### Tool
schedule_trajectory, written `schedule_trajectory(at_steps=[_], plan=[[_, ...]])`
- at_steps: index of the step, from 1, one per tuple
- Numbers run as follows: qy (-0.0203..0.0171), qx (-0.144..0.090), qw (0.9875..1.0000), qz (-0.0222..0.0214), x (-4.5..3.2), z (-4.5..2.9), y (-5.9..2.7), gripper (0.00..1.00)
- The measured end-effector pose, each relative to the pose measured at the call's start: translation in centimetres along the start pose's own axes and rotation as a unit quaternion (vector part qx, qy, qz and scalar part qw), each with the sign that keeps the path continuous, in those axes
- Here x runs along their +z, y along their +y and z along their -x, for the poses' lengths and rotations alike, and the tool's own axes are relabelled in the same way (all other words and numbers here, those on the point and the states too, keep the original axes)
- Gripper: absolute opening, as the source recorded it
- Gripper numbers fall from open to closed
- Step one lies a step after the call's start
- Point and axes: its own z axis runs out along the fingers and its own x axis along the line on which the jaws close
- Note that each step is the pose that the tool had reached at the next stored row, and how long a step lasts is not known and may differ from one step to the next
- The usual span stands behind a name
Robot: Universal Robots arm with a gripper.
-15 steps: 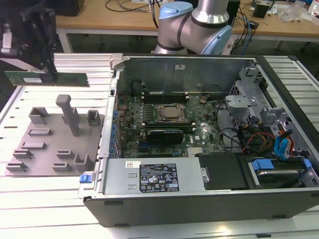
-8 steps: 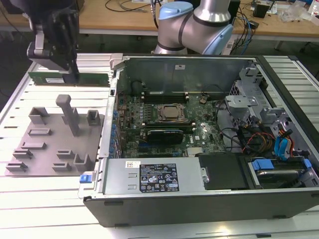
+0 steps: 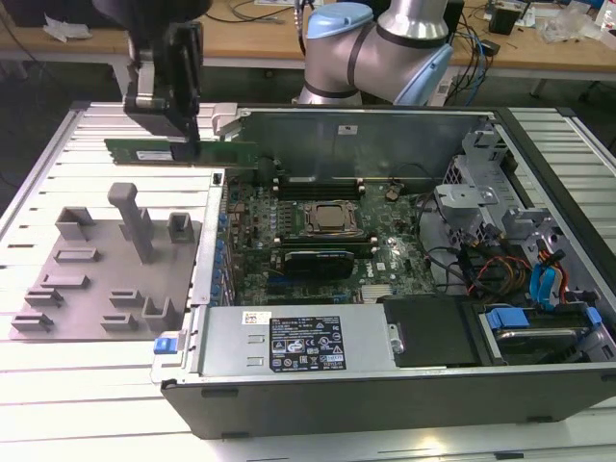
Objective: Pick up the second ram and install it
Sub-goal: 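Pick up the second ram and move it above second insertion slot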
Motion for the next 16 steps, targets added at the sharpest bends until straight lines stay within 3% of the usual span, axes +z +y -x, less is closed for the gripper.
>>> schedule_trajectory(at_steps=[8, 16], plan=[[0.0000, 0.000, 1.0000, 0.0012, 0.06, 0.66, -4.65, 0.11], [0.0001, -0.001, 1.0000, 0.0023, 0.17, 1.23, -8.17, 0.11]])
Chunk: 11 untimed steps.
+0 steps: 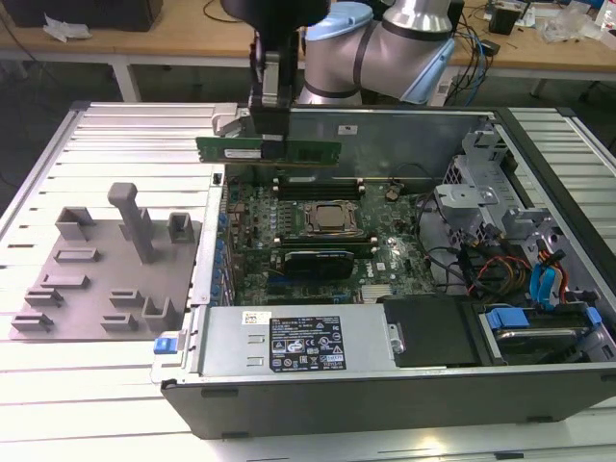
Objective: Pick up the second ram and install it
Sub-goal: 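Pick up the second ram and move it above second insertion slot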
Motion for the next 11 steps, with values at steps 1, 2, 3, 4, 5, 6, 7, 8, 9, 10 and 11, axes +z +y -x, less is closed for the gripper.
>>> schedule_trajectory(at_steps=[1, 2, 3, 4, 5, 6, 7, 8, 9, 10, 11], plan=[[0.0001, 0.000, 1.0000, 0.0005, 0.09, 0.17, -0.62, 0.11], [0.0001, 0.000, 1.0000, 0.0008, 0.21, 0.27, -0.95, 0.11], [0.0001, 0.000, 1.0000, 0.0014, 0.48, 0.44, -1.46, 0.11], [0.0002, 0.000, 1.0000, 0.0018, 0.81, 0.56, -1.71, 0.11], [0.0002, 0.000, 1.0000, 0.0019, 1.16, 0.65, -1.90, 0.11], [0.0001, 0.000, 1.0000, 0.0019, 1.75, 0.83, -2.18, 0.11], [0.0000, 0.000, 1.0000, 0.0019, 2.03, 1.04, -2.33, 0.11], [-0.0009, -0.001, 1.0000, 0.0020, 2.15, 1.29, -2.44, 0.11], [-0.0022, -0.002, 1.0000, 0.0021, 2.22, 1.56, -2.55, 0.11], [-0.0031, -0.002, 1.0000, 0.0021, 2.28, 1.77, -2.62, 0.11], [-0.0038, -0.003, 1.0000, 0.0022, 2.37, 2.16, -2.70, 0.11]])
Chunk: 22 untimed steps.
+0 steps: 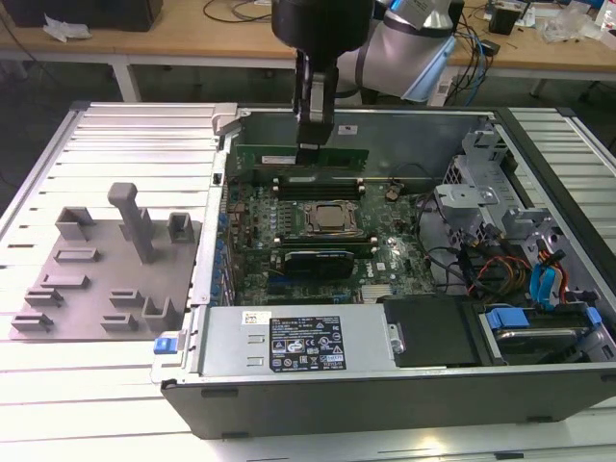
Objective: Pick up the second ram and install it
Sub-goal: 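Pick up the second ram and move it above second insertion slot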
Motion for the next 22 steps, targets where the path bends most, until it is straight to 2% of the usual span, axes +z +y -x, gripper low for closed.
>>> schedule_trajectory(at_steps=[3, 4, 9, 11, 15, 19, 22], plan=[[-0.0001, -0.001, 1.0000, 0.0001, 0.40, 1.19, -0.47, 0.11], [-0.0002, -0.001, 1.0000, 0.0001, 0.55, 1.32, -0.70, 0.11], [-0.0001, -0.002, 1.0000, 0.0005, 1.19, 1.64, -1.66, 0.11], [-0.0001, -0.002, 1.0000, 0.0009, 1.54, 1.94, -2.42, 0.11], [0.0000, -0.002, 1.0000, 0.0016, 2.28, 2.40, -3.32, 0.11], [0.0000, -0.003, 1.0000, 0.0019, 3.37, 2.47, -3.78, 0.11], [0.0000, -0.003, 1.0000, 0.0020, 4.52, 2.47, -4.33, 0.11]])
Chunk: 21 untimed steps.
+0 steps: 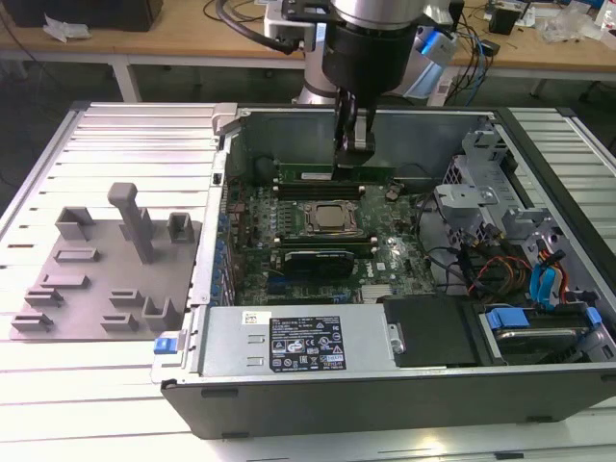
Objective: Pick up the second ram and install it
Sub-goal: 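Pick up the second ram and move it above second insertion slot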
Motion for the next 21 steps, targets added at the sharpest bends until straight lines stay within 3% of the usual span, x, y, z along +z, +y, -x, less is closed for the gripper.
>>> schedule_trajectory(at_steps=[4, 14, 21], plan=[[0.0000, 0.000, 1.0000, 0.0000, 0.79, 0.01, -0.46, 0.11], [0.0000, 0.000, 1.0000, 0.0000, 1.87, 0.01, -1.07, 0.11], [0.0000, 0.000, 1.0000, 0.0000, 1.88, 0.01, -1.15, 0.11]])
